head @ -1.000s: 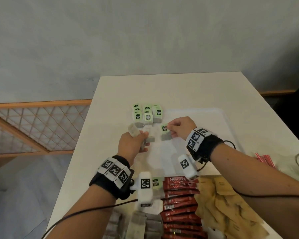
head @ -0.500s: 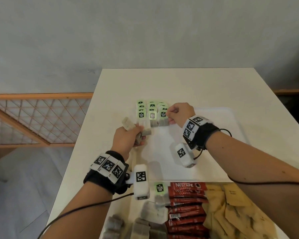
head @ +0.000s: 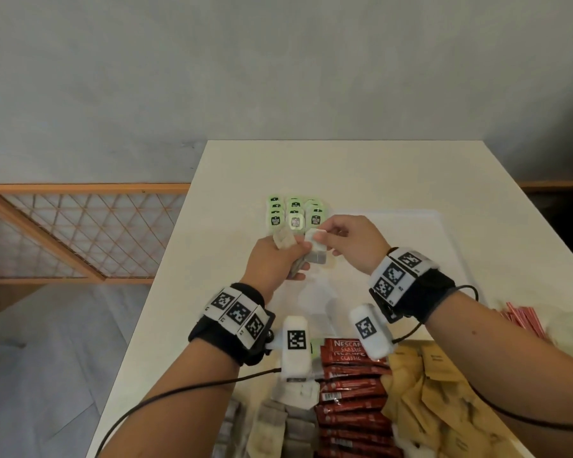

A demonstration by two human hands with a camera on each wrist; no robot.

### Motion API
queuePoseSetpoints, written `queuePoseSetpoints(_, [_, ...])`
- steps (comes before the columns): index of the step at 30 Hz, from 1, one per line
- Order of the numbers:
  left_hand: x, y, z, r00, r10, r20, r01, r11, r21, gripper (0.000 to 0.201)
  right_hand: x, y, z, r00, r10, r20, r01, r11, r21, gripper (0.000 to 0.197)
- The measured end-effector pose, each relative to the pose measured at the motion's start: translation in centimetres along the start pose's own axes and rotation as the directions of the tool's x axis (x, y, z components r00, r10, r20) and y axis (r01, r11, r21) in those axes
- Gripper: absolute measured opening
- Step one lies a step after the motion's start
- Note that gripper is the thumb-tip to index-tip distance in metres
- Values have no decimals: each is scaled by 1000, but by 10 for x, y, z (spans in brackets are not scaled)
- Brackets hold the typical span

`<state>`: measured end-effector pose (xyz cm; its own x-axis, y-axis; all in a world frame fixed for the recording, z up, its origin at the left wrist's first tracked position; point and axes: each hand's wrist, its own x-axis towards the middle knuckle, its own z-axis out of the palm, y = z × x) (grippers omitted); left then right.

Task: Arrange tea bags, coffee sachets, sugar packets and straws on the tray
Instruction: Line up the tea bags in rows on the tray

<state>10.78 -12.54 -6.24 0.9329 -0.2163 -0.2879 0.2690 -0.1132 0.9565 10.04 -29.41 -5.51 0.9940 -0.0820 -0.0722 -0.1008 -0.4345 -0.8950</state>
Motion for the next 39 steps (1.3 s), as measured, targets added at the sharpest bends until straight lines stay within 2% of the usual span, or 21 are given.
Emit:
queuePoseSetpoints(3, [-5,1,3,992,84,-91,-75,992,104,15,-7,4,-4,996,16,-82,-16,1000,8,10])
queuePoseSetpoints(5, [-7,2,5,954,239,-179,-185,944,273,9,-12,5,-6,988,56,-141,-49,997,52,10])
queuePoseSetpoints(6, [-10,3,6,935,304,-182,-227,908,351,9,-15,5,-6,984,79,-157,-68,995,73,11])
queuePoseSetpoints(8, [-16,4,12,915,384,-124,-274,818,506,15,-20,3,-5,981,120,-150,-104,988,112,13])
queuePoseSetpoints(10, [-23,6,21,914,401,-55,-289,741,606,19,-23,-2,-2,981,157,-111,-133,972,192,14])
queuePoseSetpoints(13, [-29,8,27,933,359,-20,-269,734,624,24,-25,-8,2,979,190,-67,-165,946,278,16])
queuePoseSetpoints(17, [-24,7,22,955,292,-48,-221,811,541,20,-27,-10,0,982,185,44,-188,920,345,26])
queuePoseSetpoints(19, [-21,8,17,965,247,-86,-177,859,481,16,-27,-7,-1,984,174,37,-176,929,326,20])
queuePoseSetpoints(22, [-20,8,11,992,107,-66,-79,938,339,9,-23,1,-4,994,105,-20,-100,981,167,18])
queuePoseSetpoints(27, [-11,-4,0,997,-81,-9,81,977,197,12,-10,16,9,995,79,65,-78,997,-18,4])
queuePoseSetpoints(30, [-6,-9,-13,968,-232,92,229,973,44,13,5,24,18,995,84,60,-76,989,-130,9])
queuePoseSetpoints(32, [0,-10,-25,951,-285,116,292,955,-47,21,14,26,24,994,97,46,-88,980,-177,9])
queuePoseSetpoints(35, [11,-11,-42,936,-334,111,349,921,-175,29,31,28,32,994,105,2,-103,972,-209,7])
queuePoseSetpoints(39, [17,-7,-61,931,-348,109,365,875,-320,18,52,16,46,998,69,10,-66,980,-188,6])
